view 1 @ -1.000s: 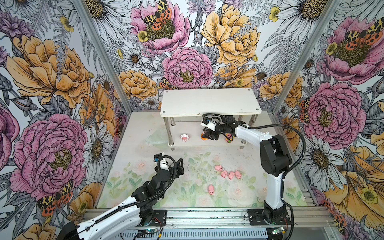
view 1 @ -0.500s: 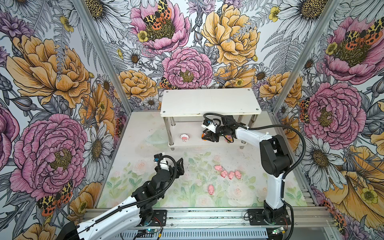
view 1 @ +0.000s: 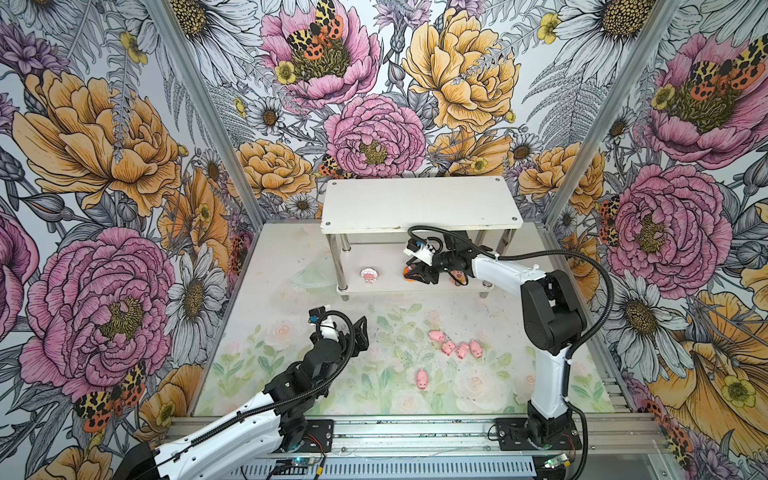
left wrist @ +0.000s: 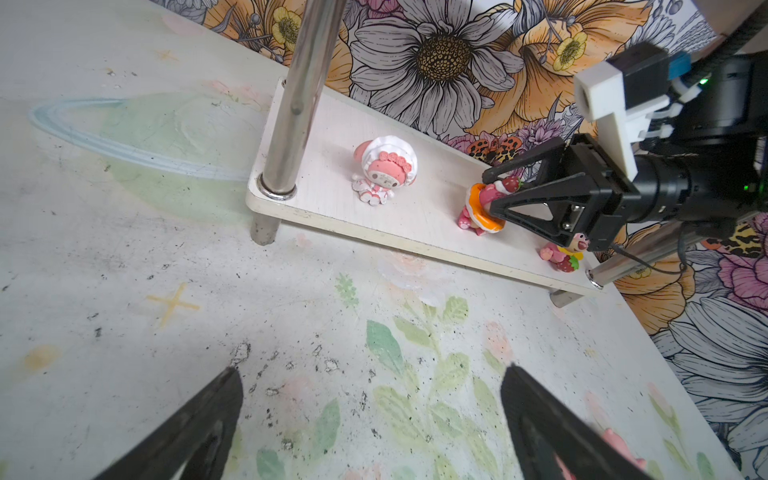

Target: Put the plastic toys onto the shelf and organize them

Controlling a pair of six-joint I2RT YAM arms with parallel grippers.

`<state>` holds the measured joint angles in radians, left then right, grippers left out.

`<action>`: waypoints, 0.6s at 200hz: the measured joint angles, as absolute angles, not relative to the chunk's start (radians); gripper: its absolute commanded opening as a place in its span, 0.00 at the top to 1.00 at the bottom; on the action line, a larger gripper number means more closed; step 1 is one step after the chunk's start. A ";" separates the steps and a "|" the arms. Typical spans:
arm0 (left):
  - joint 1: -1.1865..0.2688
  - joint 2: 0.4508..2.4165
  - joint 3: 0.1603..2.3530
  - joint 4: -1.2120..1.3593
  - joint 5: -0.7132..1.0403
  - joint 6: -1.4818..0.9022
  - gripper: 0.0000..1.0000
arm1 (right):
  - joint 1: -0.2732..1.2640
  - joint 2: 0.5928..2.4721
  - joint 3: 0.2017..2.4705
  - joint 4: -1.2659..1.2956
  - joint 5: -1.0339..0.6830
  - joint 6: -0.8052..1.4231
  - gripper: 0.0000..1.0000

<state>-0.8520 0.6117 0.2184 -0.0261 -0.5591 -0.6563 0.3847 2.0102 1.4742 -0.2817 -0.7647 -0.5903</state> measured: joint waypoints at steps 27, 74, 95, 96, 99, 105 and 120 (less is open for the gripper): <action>-0.852 0.619 0.218 -0.026 -0.559 -0.656 0.02 | 0.385 2.006 1.474 -0.275 -0.765 -0.591 0.51; -0.852 0.631 0.218 -0.025 -0.552 -0.656 0.01 | 0.384 1.978 1.474 -0.258 -0.754 -0.572 0.47; -0.852 0.631 0.219 -0.025 -0.551 -0.656 0.01 | 0.385 1.962 1.472 -0.237 -0.748 -0.555 0.46; -0.852 0.631 0.219 -0.025 -0.551 -0.656 0.01 | 0.385 1.961 1.471 -0.234 -0.748 -0.554 0.46; -0.852 0.631 0.219 -0.025 -0.550 -0.656 0.01 | 0.384 1.957 1.468 -0.230 -0.747 -0.551 0.46; -0.852 0.630 0.219 -0.025 -0.549 -0.656 0.01 | 0.384 1.950 1.461 -0.226 -0.747 -0.544 0.46; -0.852 0.624 0.219 -0.027 -0.548 -0.656 0.01 | 0.384 1.933 1.435 -0.212 -0.745 -0.530 0.45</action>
<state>-0.8520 0.6243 0.2188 -0.0269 -0.5480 -0.6559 0.3843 1.9327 1.4349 -0.2123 -0.7448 -0.5297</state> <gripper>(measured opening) 0.986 0.544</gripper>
